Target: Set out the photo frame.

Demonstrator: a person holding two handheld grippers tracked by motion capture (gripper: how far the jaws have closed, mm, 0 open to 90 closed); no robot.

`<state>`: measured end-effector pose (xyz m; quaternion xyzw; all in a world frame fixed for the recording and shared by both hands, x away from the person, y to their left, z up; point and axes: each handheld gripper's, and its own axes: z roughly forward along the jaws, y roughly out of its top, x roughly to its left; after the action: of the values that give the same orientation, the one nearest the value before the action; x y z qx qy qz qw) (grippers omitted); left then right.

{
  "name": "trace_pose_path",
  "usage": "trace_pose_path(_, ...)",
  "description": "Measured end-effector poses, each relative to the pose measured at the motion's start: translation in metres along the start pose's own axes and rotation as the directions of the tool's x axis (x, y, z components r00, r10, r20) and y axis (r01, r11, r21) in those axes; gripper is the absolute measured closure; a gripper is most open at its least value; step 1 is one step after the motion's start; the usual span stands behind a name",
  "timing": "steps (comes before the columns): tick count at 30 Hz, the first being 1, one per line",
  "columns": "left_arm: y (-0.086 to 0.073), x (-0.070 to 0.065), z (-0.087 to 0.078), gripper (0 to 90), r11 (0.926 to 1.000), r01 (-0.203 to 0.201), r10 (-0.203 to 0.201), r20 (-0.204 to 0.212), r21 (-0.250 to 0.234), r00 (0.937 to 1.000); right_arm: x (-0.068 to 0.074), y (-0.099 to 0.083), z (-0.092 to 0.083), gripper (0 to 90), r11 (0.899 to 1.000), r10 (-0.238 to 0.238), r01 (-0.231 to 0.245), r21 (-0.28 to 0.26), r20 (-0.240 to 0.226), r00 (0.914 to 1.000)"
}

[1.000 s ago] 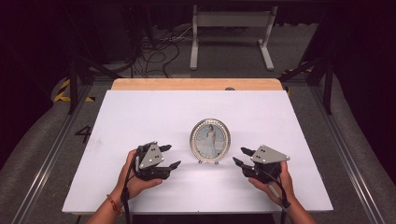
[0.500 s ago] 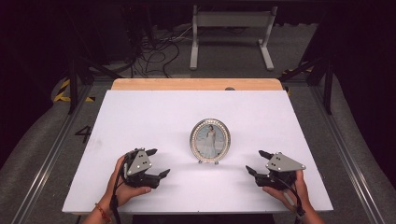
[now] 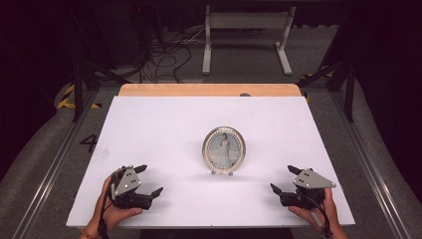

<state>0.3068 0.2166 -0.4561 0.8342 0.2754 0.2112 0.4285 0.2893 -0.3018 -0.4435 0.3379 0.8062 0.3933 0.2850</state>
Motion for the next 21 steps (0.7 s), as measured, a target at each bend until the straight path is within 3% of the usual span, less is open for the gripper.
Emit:
trace_pose_path(2,-0.005,0.001,-0.005,6.5,0.9998,0.019,-0.019,-0.001,-0.005,0.9998,-0.002,-0.003,-0.004,15.1,0.999,0.025,-0.025,-0.022,-0.007,0.9997)
trace_pose_path(6,-0.015,0.003,-0.016,7.9,0.9971,0.067,-0.067,-0.009,-0.038,0.9977,-0.003,-0.009,-0.010,14.8,0.998,0.045,-0.045,-0.052,0.003,0.9990)
trace_pose_path(10,-0.015,0.008,-0.022,7.8,0.9919,0.098,-0.100,-0.019,-0.081,0.9948,-0.005,-0.014,-0.011,14.9,0.996,0.069,-0.067,-0.064,0.025,0.9973)
trace_pose_path(14,-0.015,0.008,-0.021,7.9,0.9921,0.100,-0.102,-0.019,-0.076,0.9946,-0.007,-0.016,-0.012,15.5,0.992,0.100,-0.097,-0.075,0.036,0.9943)
trace_pose_path(21,-0.016,0.009,-0.017,7.9,0.9948,0.090,-0.092,-0.028,-0.048,0.9954,-0.005,-0.016,-0.012,15.6,0.995,0.085,-0.082,-0.060,0.063,0.9943)
